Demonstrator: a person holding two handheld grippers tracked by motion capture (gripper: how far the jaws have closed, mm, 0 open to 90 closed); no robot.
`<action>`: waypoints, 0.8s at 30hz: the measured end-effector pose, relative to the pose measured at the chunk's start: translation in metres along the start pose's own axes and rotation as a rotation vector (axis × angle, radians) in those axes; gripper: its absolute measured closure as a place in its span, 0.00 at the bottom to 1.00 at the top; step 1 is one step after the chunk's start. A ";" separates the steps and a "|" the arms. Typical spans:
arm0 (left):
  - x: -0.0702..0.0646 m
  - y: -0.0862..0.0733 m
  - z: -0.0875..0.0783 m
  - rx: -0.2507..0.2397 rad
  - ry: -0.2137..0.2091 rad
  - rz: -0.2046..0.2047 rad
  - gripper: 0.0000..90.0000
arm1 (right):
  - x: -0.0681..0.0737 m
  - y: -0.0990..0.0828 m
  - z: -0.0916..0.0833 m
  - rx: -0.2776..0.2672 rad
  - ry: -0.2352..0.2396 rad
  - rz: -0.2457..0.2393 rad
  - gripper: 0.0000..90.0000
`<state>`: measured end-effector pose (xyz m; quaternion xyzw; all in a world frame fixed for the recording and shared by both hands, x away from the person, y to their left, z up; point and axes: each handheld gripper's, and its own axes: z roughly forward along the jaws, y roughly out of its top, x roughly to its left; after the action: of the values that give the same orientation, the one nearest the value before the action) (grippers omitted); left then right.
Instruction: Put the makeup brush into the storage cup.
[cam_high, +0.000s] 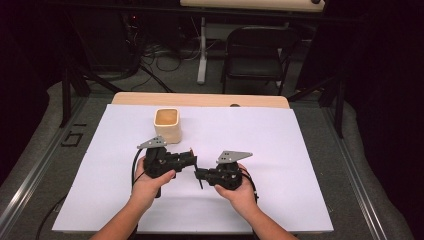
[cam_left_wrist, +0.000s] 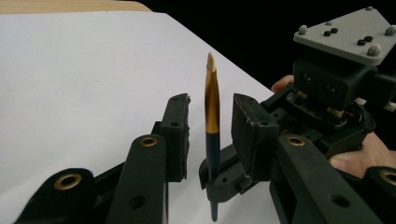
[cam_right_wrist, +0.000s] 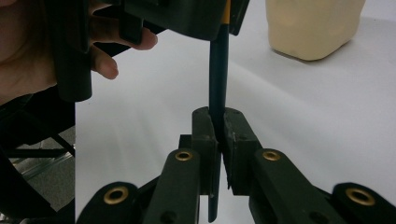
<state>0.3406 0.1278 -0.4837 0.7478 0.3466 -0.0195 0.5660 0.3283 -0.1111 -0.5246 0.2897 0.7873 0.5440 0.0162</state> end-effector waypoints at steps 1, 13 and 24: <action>-0.001 0.001 0.001 -0.002 -0.001 -0.001 0.75 | 0.000 0.000 0.000 -0.005 0.000 0.000 0.94; -0.003 0.005 0.010 -0.018 -0.012 -0.033 0.84 | 0.000 0.001 -0.002 -0.016 -0.002 0.000 0.94; 0.002 0.003 0.011 -0.017 -0.017 -0.078 0.91 | 0.000 0.001 -0.001 -0.013 -0.005 -0.007 0.94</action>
<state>0.3476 0.1191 -0.4854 0.7289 0.3707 -0.0449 0.5739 0.3285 -0.1114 -0.5239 0.2882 0.7847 0.5484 0.0219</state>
